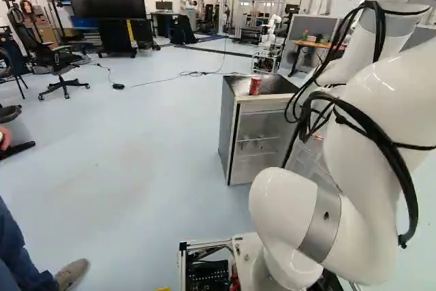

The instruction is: Grab a drink from the fridge

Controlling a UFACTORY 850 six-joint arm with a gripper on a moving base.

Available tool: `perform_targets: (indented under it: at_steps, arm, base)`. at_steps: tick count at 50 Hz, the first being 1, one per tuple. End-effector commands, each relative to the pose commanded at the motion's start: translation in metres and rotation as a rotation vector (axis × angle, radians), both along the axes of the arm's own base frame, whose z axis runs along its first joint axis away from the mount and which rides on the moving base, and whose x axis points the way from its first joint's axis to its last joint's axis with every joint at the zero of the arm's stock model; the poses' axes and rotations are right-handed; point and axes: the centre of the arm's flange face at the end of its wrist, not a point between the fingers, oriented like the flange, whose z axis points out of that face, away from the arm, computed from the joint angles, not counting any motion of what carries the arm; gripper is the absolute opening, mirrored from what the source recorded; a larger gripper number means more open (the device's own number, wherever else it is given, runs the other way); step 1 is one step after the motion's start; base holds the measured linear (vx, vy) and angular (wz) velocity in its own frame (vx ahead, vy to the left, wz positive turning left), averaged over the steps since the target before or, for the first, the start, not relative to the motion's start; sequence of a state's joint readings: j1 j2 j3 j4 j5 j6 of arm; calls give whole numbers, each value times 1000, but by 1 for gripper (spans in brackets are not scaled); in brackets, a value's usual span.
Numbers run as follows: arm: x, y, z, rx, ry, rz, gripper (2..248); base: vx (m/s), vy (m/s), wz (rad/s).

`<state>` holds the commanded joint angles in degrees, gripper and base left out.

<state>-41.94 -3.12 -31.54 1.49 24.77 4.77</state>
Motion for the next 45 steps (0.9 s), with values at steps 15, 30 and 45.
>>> perform_targets:
  at_steps: [15, 30, 45]
  arm:
    - [-2, -19, 11, 19, 36, -17, 247]
    - [-5, -39, 23, 31, 66, -34, 247]
    - [-7, -60, 36, 34, 85, -54, 247]
  base:
    - [0, 0, 0]
    - [0, 0, 0]
    - [0, 0, 0]
